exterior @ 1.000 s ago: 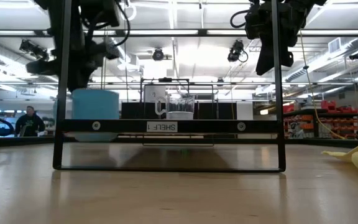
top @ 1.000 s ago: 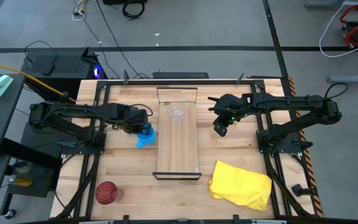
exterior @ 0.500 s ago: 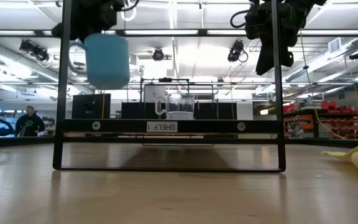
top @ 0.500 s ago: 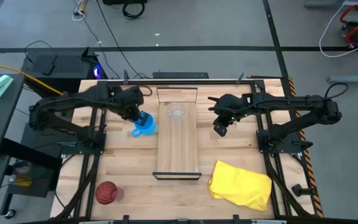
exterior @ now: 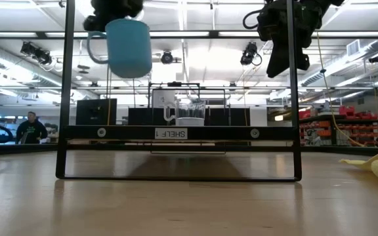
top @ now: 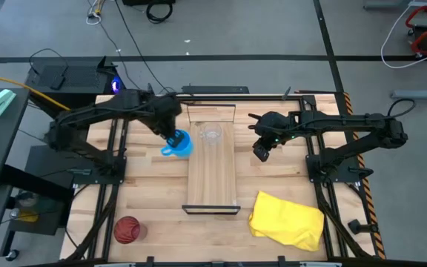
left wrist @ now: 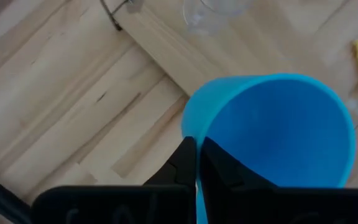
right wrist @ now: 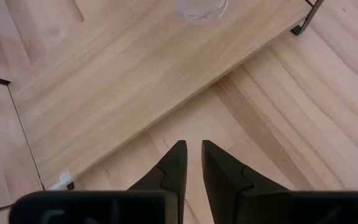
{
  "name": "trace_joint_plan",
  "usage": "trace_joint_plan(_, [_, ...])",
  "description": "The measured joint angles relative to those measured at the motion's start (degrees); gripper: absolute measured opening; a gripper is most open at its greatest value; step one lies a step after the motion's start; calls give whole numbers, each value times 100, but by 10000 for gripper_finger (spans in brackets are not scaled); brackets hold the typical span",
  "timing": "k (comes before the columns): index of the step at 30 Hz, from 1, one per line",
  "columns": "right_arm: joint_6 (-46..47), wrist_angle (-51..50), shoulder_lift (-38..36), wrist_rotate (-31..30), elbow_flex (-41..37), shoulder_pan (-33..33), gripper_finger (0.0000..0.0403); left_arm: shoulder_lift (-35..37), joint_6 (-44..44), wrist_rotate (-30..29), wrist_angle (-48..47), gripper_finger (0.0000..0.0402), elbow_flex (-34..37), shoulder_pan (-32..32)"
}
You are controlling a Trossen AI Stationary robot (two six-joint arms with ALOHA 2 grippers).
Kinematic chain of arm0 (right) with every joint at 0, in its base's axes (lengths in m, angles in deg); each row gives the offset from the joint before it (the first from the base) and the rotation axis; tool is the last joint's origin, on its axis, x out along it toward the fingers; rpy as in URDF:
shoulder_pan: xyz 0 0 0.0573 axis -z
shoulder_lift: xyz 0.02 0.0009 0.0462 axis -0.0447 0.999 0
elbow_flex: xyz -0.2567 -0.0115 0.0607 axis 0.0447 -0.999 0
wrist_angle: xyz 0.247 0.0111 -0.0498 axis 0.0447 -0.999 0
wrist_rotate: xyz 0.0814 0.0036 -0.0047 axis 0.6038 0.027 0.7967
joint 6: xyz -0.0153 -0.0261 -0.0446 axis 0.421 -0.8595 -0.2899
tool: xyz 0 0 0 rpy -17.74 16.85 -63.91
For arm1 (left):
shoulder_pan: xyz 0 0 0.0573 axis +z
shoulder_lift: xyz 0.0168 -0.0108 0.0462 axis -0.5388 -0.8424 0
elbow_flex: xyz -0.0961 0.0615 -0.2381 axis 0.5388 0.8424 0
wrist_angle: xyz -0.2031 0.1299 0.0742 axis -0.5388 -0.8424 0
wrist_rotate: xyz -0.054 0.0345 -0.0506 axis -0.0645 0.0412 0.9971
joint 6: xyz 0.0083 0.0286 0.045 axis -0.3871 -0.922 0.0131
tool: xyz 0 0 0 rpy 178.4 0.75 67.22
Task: Stack small to large cups/mugs on shelf
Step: Put the blue mug on the shelf
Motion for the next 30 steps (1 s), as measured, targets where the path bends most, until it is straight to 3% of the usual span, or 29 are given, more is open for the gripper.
trace_joint_plan(4, [140, -7, 0, 1, -2, 0, 56, -575, -689, 18, -286, 11, -335, -47])
trace_joint_plan(14, [142, -14, 0, 1, 0, 0, 56, -1605, -2125, 161, 54, 11, -865, -373])
trace_joint_plan(19, [134, -15, 2, -27, -2, 0, 56, -1877, -2337, 429, 577, 11, -882, -510])
trace_joint_plan(30, [136, -11, 2, -167, 0, 7, 56, -2397, -2406, 401, 1051, 11, -882, -546])
